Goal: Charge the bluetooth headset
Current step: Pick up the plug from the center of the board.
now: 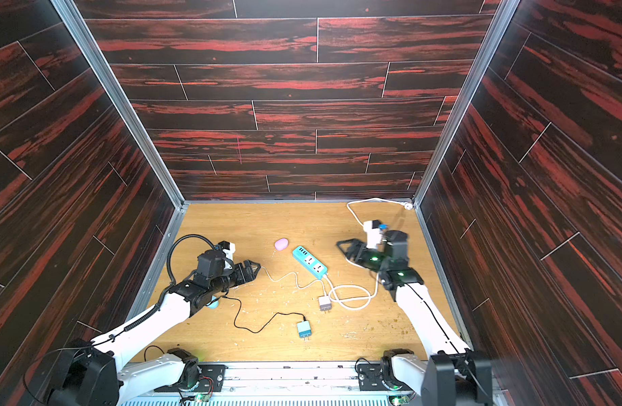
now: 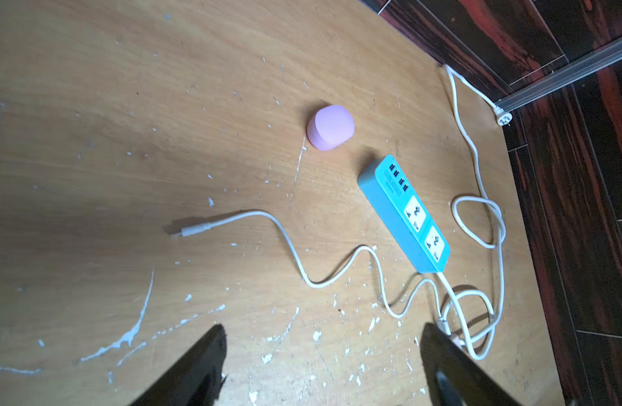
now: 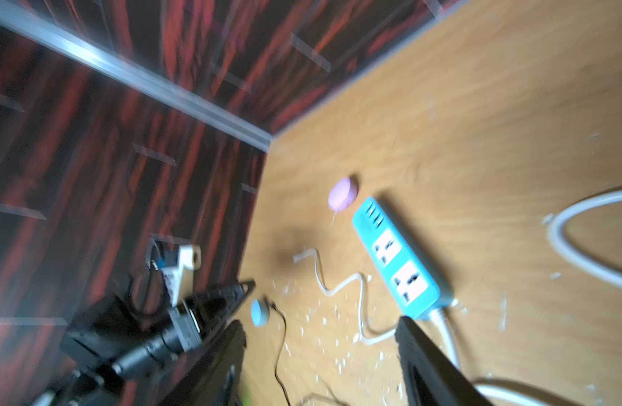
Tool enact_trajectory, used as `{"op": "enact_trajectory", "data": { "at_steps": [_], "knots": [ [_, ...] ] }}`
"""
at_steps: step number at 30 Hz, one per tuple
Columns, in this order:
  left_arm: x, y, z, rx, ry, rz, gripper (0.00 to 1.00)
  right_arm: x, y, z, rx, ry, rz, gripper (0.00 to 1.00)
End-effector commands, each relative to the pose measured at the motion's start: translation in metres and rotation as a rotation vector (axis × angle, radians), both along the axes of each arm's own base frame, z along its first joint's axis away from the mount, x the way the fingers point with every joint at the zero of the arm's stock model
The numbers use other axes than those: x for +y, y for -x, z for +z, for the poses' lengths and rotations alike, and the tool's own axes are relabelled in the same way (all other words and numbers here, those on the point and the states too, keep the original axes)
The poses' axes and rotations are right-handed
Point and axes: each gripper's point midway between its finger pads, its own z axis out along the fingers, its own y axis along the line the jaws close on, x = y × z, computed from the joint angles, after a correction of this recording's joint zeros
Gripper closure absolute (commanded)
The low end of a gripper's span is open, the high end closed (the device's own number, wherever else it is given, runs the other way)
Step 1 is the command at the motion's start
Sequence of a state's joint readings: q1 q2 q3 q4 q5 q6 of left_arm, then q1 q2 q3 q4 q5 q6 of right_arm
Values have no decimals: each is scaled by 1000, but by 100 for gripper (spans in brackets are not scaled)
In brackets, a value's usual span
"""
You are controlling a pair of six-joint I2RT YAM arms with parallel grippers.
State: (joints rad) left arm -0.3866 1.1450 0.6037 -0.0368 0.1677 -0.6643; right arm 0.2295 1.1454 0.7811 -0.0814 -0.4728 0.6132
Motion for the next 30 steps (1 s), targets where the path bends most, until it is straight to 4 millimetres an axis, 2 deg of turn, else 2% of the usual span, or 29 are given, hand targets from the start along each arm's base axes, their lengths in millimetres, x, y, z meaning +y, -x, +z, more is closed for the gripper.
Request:
{"op": "enact_trajectory", "data": {
  "at_steps": [1, 4, 10, 21, 30],
  "knots": [
    [1, 11, -6, 28, -7, 10, 16, -12, 16, -54, 139, 267, -33, 32],
    [-2, 16, -10, 48, -22, 9, 18, -3, 27, -78, 226, 347, -10, 34],
    [-11, 22, -11, 51, -53, -10, 19, 16, 51, -114, 326, 484, 58, 37],
    [-28, 22, -21, 64, -51, -39, 19, 31, 71, -139, 373, 638, 111, 36],
    [-31, 25, -24, 67, -61, -46, 19, 40, 73, -155, 394, 682, 125, 37]
  ]
}}
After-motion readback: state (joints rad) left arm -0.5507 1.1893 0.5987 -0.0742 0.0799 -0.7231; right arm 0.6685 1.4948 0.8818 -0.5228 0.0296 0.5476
